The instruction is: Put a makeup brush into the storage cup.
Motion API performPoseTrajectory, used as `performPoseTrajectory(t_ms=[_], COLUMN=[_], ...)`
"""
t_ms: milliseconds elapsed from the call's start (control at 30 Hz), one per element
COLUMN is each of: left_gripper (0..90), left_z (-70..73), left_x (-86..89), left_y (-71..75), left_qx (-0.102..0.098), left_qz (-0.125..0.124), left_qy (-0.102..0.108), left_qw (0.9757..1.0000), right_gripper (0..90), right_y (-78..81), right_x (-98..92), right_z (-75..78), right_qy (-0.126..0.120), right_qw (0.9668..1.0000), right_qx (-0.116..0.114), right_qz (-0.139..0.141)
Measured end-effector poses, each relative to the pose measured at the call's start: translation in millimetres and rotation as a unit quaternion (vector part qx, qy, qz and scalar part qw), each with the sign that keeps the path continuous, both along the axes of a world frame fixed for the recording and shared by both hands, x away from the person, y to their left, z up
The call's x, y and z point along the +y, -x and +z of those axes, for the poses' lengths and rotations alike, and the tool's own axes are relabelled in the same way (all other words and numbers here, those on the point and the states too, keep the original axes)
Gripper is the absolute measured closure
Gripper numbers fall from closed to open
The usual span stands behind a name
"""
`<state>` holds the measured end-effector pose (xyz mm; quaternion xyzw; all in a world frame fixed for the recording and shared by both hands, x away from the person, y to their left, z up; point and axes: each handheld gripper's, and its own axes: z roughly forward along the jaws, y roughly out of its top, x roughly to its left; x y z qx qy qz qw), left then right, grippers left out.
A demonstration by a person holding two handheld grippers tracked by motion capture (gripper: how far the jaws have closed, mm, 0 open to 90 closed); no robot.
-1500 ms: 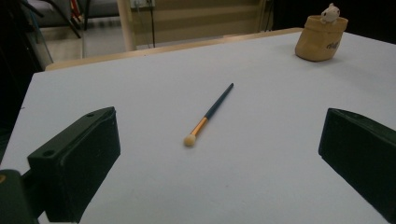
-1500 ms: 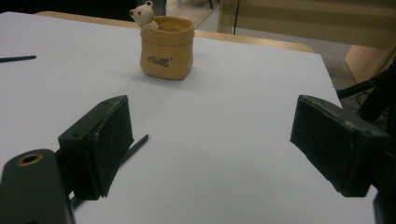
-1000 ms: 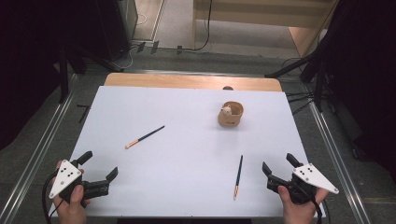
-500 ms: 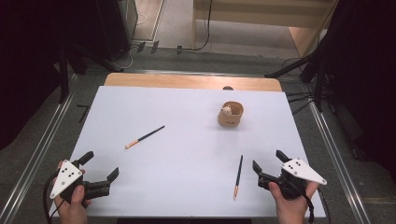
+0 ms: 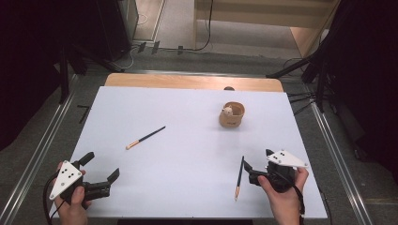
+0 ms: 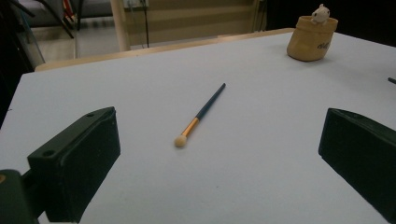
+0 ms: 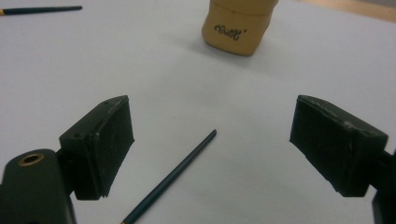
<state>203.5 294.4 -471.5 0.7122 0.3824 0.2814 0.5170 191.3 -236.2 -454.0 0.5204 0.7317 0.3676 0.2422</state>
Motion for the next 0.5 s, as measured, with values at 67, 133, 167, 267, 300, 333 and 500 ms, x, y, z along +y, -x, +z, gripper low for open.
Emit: performPoseTrajectory(t_ms=[67, 133, 167, 267, 300, 333, 500], left_gripper=[0.0, 0.0, 0.0, 0.0, 0.0, 0.0, 0.0], left_z=[0.0, 0.0, 0.0, -0.1, -0.3, -0.4, -0.7], left_x=[0.0, 0.0, 0.0, -0.1, -0.1, -0.1, 0.2], left_y=[0.0, 0.0, 0.0, 0.0, -0.1, -0.2, -0.5], left_qx=[0.001, 0.001, 0.001, 0.001, 0.001, 0.001, 0.002], left_qz=[0.0, 0.0, 0.0, -0.001, 0.0, 0.0, 0.001], left_qy=[0.0, 0.001, 0.0, 0.0, 0.0, 0.0, 0.0], left_qw=[1.0, 1.0, 1.0, 1.0, 1.0, 1.0, 1.0], right_gripper=[17.9, 18.9, 19.6, 20.9, 21.7, 22.4, 25.6], right_y=[-4.8, -9.1, -10.6, -15.7, -17.2, -18.8, -25.8], right_x=[0.8, 1.9, 2.4, 3.7, 4.4, 5.2, 13.2], right_z=[-1.7, -3.7, -4.6, -7.6, -8.5, -9.5, -14.2], right_qy=[-0.001, 0.001, 0.002, 0.005, 0.005, 0.004, 0.017], right_qw=[0.9997, 0.999, 0.9986, 0.9968, 0.996, 0.9948, 0.9886], right_qx=[0.024, 0.043, 0.051, 0.078, 0.088, 0.099, 0.147], right_qz=[0.009, 0.013, 0.012, 0.013, 0.016, 0.02, 0.029])
